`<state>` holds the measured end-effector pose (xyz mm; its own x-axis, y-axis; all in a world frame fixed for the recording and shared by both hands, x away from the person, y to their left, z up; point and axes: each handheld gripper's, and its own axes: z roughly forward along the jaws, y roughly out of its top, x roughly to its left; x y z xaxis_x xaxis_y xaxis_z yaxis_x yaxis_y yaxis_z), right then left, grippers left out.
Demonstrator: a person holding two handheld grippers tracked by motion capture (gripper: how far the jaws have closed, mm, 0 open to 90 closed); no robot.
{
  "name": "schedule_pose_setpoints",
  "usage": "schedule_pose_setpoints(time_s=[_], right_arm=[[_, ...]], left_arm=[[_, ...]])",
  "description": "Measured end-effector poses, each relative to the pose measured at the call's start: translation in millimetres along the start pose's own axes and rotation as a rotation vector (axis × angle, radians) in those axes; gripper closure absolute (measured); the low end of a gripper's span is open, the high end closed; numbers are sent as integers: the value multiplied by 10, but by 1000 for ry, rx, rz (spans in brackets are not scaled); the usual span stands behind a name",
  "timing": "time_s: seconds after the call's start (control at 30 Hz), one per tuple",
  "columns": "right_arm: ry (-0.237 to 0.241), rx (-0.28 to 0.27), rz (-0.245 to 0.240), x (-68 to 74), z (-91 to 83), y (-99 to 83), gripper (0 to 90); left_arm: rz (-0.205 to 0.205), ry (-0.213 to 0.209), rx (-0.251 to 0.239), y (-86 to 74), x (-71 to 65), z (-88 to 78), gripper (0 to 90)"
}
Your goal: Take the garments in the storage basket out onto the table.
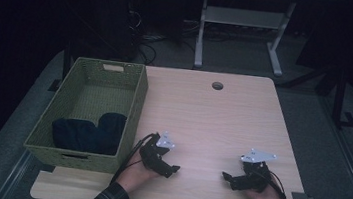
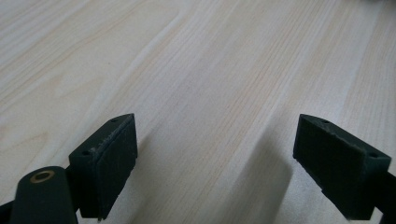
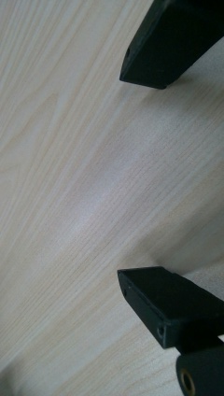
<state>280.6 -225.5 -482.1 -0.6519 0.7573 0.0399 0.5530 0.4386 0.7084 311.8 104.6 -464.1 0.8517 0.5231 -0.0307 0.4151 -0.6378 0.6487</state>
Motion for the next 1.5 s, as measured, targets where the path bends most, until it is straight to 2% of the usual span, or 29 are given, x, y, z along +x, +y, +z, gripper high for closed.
schedule_pose_setpoints(time_s=[0.23,0.57,1.5], right_arm=[[0,0,0,0,0,0,53],[0,0,0,0,0,0,53],[0,0,-1,0,0,0,53]], left_arm=[[5,3,-21,45,3,-48,134],[13,5,-27,78,16,-80,134],[-13,2,-69,150,41,-190,134]])
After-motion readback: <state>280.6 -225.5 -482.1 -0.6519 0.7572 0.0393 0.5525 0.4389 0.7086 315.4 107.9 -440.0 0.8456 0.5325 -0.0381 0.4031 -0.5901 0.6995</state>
